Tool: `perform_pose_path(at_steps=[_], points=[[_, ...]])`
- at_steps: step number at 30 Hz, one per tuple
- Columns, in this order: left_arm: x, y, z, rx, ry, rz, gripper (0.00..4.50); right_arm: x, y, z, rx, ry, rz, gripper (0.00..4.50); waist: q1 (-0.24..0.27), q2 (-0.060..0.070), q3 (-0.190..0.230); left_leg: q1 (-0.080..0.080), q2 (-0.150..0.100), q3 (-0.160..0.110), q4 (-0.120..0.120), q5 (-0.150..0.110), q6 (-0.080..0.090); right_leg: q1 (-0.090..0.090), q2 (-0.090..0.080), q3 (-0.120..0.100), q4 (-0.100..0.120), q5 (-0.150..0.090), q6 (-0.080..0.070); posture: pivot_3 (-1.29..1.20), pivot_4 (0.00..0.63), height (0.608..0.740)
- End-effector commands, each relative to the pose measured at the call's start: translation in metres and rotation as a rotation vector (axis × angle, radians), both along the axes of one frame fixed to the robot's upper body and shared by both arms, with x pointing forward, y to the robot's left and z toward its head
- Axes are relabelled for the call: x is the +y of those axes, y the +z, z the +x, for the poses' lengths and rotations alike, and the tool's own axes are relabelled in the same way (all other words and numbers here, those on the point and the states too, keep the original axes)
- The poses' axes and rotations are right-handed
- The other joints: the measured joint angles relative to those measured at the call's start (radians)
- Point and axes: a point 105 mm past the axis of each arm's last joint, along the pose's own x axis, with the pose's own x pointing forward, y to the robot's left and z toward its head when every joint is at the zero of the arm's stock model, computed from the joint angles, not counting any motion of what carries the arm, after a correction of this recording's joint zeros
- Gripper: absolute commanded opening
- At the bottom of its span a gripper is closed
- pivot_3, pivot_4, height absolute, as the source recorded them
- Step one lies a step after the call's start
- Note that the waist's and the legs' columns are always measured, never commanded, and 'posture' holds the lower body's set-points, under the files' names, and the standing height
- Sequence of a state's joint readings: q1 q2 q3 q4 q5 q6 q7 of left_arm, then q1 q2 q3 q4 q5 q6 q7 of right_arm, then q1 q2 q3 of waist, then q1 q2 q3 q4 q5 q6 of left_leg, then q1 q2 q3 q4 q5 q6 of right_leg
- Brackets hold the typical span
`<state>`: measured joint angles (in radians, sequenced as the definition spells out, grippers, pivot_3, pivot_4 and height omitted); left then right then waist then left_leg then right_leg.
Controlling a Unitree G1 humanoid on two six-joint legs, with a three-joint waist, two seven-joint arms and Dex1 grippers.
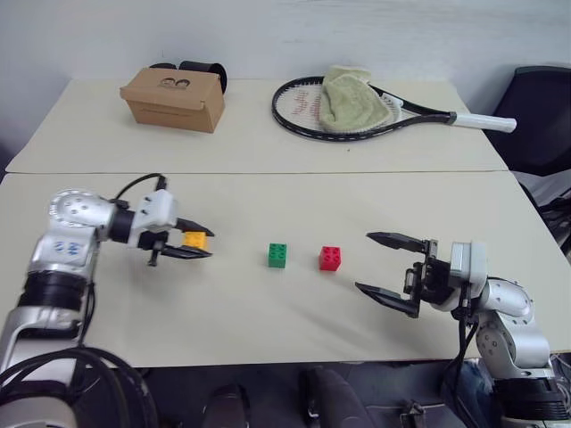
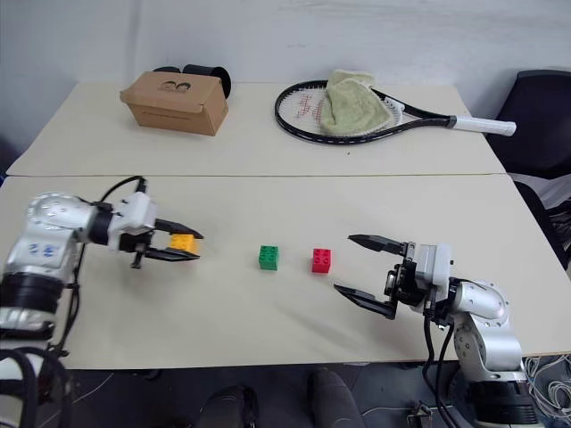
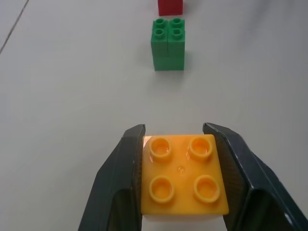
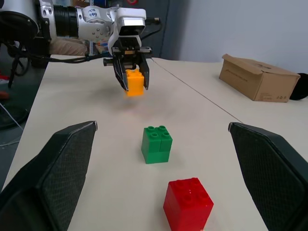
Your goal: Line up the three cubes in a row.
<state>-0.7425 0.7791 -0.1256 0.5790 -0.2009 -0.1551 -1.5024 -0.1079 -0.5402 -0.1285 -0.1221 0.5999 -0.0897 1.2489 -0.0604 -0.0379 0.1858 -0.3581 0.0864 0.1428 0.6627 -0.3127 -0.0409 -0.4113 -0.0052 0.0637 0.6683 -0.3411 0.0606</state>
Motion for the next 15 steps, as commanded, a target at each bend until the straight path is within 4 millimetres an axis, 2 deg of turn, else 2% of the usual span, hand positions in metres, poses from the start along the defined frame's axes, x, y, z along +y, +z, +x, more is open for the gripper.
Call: perform_pose_path(at_steps=[1, 8, 15], points=[[-0.004, -0.009, 0.001, 0.041, -0.091, 0.055, 1.53, -0.004, 0.011, -0.004, -0.056, -0.032, 0.002, 4.5, 0.002, 0.0, 0.0, 0.0, 0.0, 0.0, 0.0, 0.0, 0.0, 0.0, 0.0, 0.0, 0.0, 0.0, 0.0, 0.0, 0.15, 0.74], [-0.017, -0.02, 0.008, 0.091, -0.12, 0.033, 1.53, -0.015, 0.013, -0.015, -0.066, -0.109, -0.016, 4.5, 0.003, 0.0, 0.0, -0.001, 0.0, 0.001, 0.001, 0.0, 0.001, -0.001, -0.001, 0.001, 0.0, 0.0, 0.001, 0.0, 0.15, 0.74], [-0.028, -0.025, 0.008, 0.089, -0.147, 0.001, 1.53, -0.016, 0.01, -0.017, -0.058, -0.126, -0.012, 4.5, 0.005, 0.0, 0.0, -0.001, 0.0, 0.0, 0.002, 0.0, 0.001, 0.0, -0.001, 0.001, 0.0, 0.001, 0.002, 0.0, 0.15, 0.74]])
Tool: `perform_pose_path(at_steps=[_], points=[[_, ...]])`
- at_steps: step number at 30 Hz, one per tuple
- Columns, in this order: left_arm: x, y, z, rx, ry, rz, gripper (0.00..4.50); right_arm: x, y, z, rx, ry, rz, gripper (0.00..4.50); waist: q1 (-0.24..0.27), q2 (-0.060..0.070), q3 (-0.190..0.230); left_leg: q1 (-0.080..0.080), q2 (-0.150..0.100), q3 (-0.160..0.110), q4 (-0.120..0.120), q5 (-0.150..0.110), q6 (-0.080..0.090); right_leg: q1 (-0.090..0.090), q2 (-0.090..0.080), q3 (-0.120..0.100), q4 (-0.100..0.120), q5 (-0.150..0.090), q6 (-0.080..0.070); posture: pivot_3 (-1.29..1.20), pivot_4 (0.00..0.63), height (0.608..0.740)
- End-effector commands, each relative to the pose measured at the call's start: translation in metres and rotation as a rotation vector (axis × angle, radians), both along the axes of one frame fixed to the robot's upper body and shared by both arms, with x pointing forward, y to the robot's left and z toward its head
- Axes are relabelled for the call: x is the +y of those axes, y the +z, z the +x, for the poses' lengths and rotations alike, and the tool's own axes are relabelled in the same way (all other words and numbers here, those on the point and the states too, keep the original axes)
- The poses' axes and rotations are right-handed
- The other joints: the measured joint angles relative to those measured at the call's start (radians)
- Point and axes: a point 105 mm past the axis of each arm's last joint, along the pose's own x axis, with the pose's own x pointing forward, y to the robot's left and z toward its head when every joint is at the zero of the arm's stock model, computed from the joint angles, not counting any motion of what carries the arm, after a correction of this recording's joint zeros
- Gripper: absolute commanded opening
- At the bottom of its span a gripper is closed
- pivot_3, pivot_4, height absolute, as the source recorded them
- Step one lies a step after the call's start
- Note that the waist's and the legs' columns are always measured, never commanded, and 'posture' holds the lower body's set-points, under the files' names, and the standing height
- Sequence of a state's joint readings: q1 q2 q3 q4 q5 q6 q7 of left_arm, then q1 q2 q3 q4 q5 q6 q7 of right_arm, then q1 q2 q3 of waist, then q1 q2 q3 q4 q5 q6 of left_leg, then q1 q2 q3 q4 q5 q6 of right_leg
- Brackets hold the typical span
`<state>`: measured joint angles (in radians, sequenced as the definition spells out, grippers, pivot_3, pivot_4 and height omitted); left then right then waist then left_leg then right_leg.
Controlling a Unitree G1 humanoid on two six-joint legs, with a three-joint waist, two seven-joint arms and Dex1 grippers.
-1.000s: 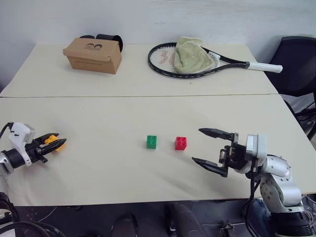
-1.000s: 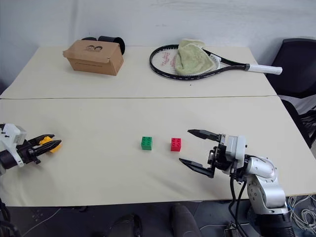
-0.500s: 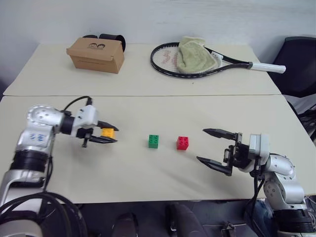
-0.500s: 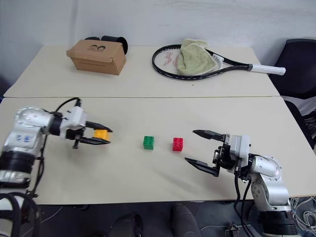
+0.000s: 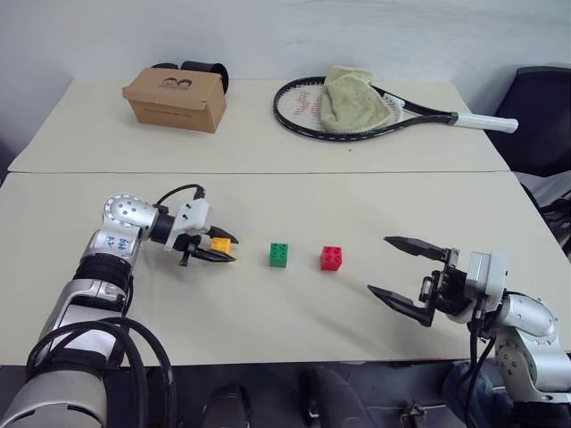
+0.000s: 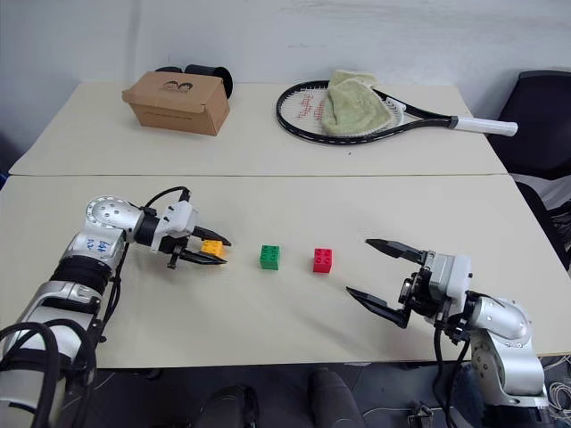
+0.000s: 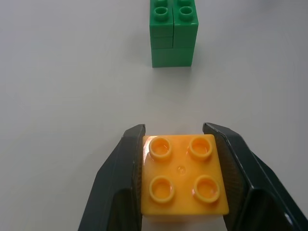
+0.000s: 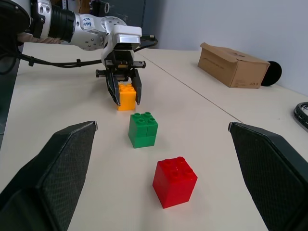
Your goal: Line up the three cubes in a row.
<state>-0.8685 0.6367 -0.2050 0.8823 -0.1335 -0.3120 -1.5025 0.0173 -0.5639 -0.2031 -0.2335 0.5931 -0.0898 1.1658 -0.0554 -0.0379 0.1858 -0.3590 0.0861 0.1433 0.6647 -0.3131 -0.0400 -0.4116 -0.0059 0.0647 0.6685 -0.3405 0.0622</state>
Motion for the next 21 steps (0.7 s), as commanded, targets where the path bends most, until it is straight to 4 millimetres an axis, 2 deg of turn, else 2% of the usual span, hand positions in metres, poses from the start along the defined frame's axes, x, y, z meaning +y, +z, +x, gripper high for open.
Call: perform_pose_path(at_steps=[1, 4, 6, 8, 12, 19, 21], points=[[-0.003, 0.002, -0.009, 0.031, -0.096, -0.001, 1.53, -0.001, 0.008, -0.004, -0.047, -0.004, 0.002, 4.5, 0.001, 0.0, 0.0, 0.0, 0.0, 0.0, 0.0, 0.0, 0.0, 0.0, 0.0, 0.0, 0.0, 0.0, 0.0, 0.0, 0.15, 0.74], [-0.003, 0.0, -0.008, 0.031, -0.079, 0.003, 1.53, 0.0, 0.008, -0.003, -0.048, -0.003, 0.005, 4.5, 0.001, 0.0, 0.0, 0.0, 0.0, 0.0, 0.0, 0.0, 0.0, 0.0, 0.0, 0.0, 0.0, 0.0, 0.0, 0.0, 0.15, 0.74], [-0.001, -0.001, -0.007, 0.038, -0.061, 0.003, 2.25, 0.001, 0.008, -0.003, -0.049, -0.001, 0.006, 4.5, 0.001, 0.0, 0.0, 0.0, 0.0, 0.0, 0.0, 0.0, 0.0, 0.0, 0.0, 0.0, 0.0, 0.0, 0.0, 0.0, 0.15, 0.74], [0.001, 0.002, -0.006, 0.019, -0.043, -0.011, 2.67, 0.002, 0.008, -0.003, -0.049, 0.005, 0.007, 4.5, 0.0, 0.0, 0.0, 0.0, 0.0, 0.0, 0.0, 0.0, 0.0, 0.0, 0.0, 0.0, 0.0, 0.0, 0.0, 0.0, 0.15, 0.74], [0.014, 0.014, -0.007, -0.017, -0.001, -0.044, 3.92, 0.001, 0.007, 0.002, -0.043, 0.011, 0.011, 4.5, -0.004, 0.0, 0.0, 0.0, 0.0, 0.0, 0.0, 0.0, 0.0, 0.0, 0.0, 0.0, 0.0, 0.0, 0.0, 0.0, 0.15, 0.74], [0.07, 0.036, -0.032, -0.044, 0.171, -0.08, 3.92, -0.012, 0.003, 0.008, -0.023, 0.053, -0.028, 4.5, -0.006, 0.001, 0.0, 0.001, 0.006, 0.0, -0.001, 0.0, 0.0, -0.001, 0.001, 0.002, 0.002, 0.0, 0.0, 0.0, 0.15, 0.74], [0.093, 0.042, -0.048, -0.061, 0.268, -0.086, 3.92, -0.021, 0.001, 0.007, -0.011, 0.066, -0.062, 4.5, -0.006, 0.001, 0.001, 0.001, 0.007, 0.0, -0.001, 0.0, 0.001, -0.001, 0.0, 0.002, 0.001, 0.0, 0.0, 0.0, 0.15, 0.74]])
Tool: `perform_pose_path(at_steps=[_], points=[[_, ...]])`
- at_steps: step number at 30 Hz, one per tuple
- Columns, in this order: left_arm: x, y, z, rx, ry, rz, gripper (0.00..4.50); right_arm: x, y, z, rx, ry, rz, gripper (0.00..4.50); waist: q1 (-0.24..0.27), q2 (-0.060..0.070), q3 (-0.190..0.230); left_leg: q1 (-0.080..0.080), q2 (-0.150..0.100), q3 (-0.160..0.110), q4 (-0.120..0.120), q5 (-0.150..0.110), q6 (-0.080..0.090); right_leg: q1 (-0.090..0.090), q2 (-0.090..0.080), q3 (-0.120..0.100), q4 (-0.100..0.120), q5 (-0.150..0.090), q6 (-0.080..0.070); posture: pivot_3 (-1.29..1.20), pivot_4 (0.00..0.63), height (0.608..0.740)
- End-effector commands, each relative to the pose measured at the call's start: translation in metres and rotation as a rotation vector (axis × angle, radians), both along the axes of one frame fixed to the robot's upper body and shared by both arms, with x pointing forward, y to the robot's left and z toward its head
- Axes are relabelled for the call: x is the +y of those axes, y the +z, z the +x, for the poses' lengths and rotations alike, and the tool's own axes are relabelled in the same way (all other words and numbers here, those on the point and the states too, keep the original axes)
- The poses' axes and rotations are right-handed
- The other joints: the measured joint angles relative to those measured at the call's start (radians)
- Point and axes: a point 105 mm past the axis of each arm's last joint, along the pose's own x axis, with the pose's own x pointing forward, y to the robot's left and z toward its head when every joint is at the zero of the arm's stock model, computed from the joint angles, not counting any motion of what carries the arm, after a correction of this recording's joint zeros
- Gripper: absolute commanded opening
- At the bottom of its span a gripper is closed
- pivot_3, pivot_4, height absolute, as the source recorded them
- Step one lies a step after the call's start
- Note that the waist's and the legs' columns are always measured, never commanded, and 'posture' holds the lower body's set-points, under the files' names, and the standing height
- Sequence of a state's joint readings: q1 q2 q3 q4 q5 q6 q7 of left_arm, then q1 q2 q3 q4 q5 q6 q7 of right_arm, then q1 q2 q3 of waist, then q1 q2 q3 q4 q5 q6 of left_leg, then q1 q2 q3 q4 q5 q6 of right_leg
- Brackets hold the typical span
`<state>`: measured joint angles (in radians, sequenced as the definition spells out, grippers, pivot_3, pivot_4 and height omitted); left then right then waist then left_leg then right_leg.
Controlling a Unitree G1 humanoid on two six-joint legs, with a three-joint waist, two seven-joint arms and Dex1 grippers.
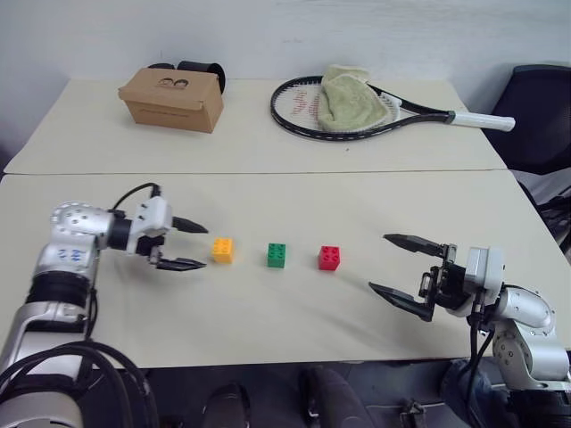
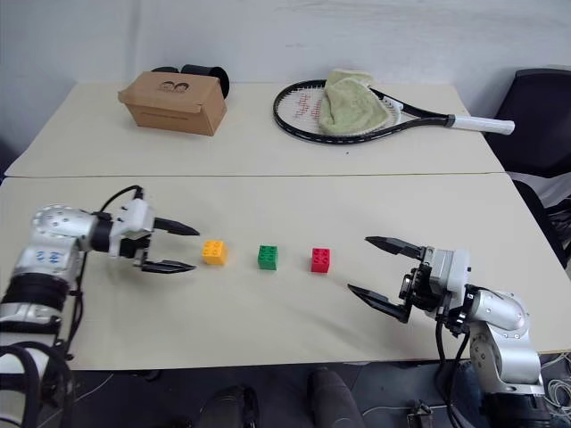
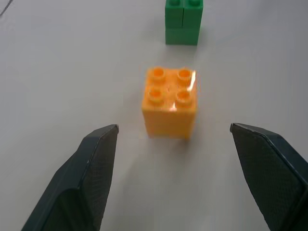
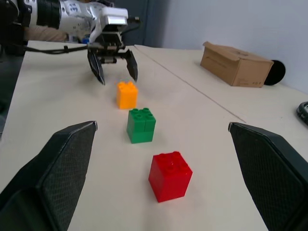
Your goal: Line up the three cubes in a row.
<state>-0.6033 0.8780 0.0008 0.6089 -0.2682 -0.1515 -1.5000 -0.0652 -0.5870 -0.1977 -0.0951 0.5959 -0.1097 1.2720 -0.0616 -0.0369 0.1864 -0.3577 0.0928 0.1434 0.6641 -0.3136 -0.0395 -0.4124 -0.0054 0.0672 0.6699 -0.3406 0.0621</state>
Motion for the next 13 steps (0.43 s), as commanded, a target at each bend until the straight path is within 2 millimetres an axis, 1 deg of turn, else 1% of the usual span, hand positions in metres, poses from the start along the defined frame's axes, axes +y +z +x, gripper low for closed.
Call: perform_pose_path(at_steps=[1, 2, 3, 5, 6, 8, 10, 13], points=[[0.029, 0.022, -0.024, -0.051, 0.1, -0.03, 3.92, -0.018, 0.006, -0.004, -0.023, 0.019, -0.054, 4.5, -0.001, 0.001, 0.0, 0.0, 0.0, 0.0, 0.0, 0.0, 0.001, 0.0, 0.0, 0.001, 0.0, 0.0, 0.0, 0.0, 0.15, 0.74], [0.046, 0.018, -0.038, -0.053, 0.174, -0.009, 3.92, -0.025, 0.004, -0.004, -0.016, 0.025, -0.095, 4.5, -0.003, 0.001, 0.001, 0.001, 0.001, -0.001, 0.0, -0.001, 0.001, 0.0, 0.0, 0.002, 0.0, 0.0, 0.0, 0.0, 0.15, 0.74], [0.056, 0.016, -0.047, -0.055, 0.221, 0.008, 3.92, -0.03, 0.003, -0.004, -0.012, 0.03, -0.122, 4.5, -0.007, 0.002, 0.001, 0.001, 0.001, -0.002, -0.001, -0.001, 0.002, 0.0, 0.0, 0.003, 0.0, 0.0, 0.0, 0.0, 0.15, 0.74], [0.073, 0.004, -0.068, -0.022, 0.317, 0.03, 3.92, -0.037, 0.0, -0.002, -0.006, 0.037, -0.171, 4.5, -0.009, 0.002, 0.001, 0.002, 0.001, -0.001, -0.001, -0.002, 0.002, 0.0, -0.001, 0.008, -0.001, 0.0, 0.0, 0.0, 0.15, 0.74], [0.077, 0.0, -0.075, -0.006, 0.346, 0.032, 3.92, -0.039, -0.001, -0.002, -0.004, 0.042, -0.187, 4.5, -0.012, 0.002, 0.001, 0.002, 0.001, -0.002, -0.001, -0.002, 0.003, 0.001, -0.002, 0.01, -0.002, 0.0, 0.0, 0.0, 0.15, 0.74], [0.092, -0.01, -0.093, 0.019, 0.434, 0.043, 3.92, -0.044, -0.003, 0.001, -0.002, 0.061, -0.217, 4.5, -0.012, 0.001, 0.001, 0.003, 0.0, -0.002, -0.001, -0.005, 0.007, 0.002, -0.002, 0.011, -0.002, 0.0, 0.0, 0.0, 0.15, 0.74], [0.099, -0.015, -0.104, 0.022, 0.492, 0.046, 3.92, -0.047, -0.005, 0.004, -0.002, 0.08, -0.242, 4.5, -0.011, 0.002, 0.001, 0.004, 0.0, -0.002, -0.001, -0.005, 0.008, 0.003, -0.002, 0.011, -0.002, 0.0, 0.0, 0.0, 0.15, 0.74], [0.096, -0.015, -0.112, 0.009, 0.512, 0.031, 3.92, -0.051, -0.006, 0.013, -0.001, 0.081, -0.257, 4.5, -0.009, 0.002, 0.001, 0.004, 0.0, 0.0, -0.001, -0.005, 0.008, 0.003, -0.002, 0.01, -0.003, 0.0, 0.0, 0.0, 0.15, 0.74]])
